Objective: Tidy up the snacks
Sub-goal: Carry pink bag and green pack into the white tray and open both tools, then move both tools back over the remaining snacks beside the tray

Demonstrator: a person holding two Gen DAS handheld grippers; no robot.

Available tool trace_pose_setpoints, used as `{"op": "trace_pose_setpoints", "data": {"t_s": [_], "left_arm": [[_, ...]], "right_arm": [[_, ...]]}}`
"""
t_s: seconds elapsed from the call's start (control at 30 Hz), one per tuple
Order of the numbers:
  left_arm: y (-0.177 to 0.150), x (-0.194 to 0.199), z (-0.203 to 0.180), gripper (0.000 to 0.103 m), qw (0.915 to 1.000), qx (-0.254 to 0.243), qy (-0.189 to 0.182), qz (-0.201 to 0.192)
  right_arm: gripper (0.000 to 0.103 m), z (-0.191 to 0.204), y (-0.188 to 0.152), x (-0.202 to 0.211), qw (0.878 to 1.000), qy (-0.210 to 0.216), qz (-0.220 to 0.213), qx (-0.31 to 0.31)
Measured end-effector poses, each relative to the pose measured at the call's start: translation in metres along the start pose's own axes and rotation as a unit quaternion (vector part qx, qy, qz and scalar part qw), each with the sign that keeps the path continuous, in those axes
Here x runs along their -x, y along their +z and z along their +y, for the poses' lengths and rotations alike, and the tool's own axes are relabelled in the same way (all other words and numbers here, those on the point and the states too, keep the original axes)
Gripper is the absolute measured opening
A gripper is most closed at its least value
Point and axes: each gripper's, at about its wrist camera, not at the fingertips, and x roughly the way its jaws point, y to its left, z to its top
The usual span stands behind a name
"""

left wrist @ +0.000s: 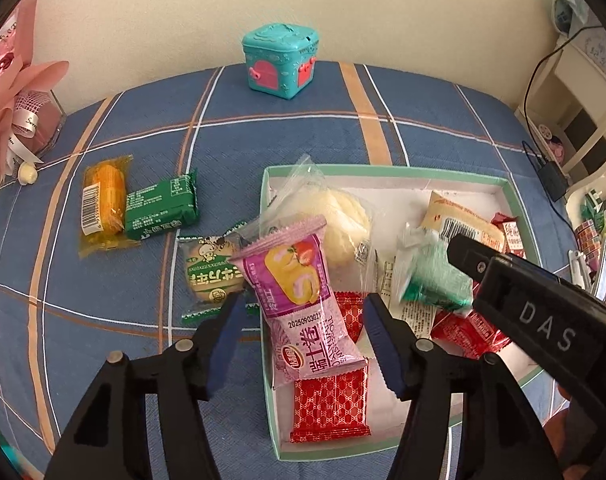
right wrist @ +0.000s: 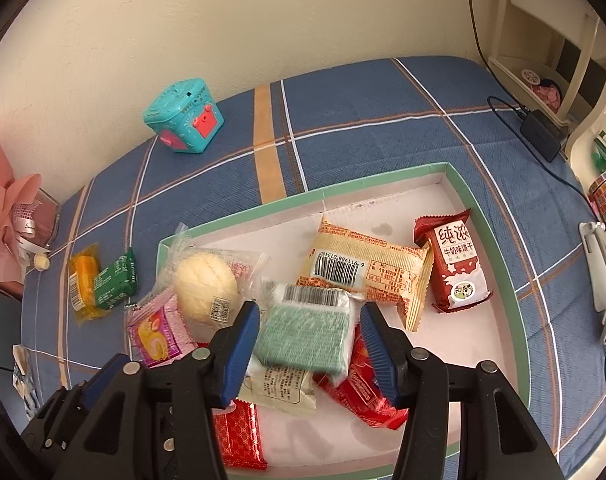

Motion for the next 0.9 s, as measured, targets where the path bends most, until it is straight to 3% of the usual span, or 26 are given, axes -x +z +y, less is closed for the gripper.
{"op": "trace_pose_setpoints", "data": {"t_s": [0.43,0.9], "left_arm": [[0.009,0.011,0.049,0.063,0.9974,0.070,-0.005,-0.015],[0.005,0.019,0.120,0.064,0.9842,0.175,0.002,-0.026]], "right_arm": [[0.061,0.010,0.000,0.010,1.000,-0.007,-0.011,0.021],[0.061,0.042,-0.010,0.006,0.997,-0.019,-0.006,0.074]]}}
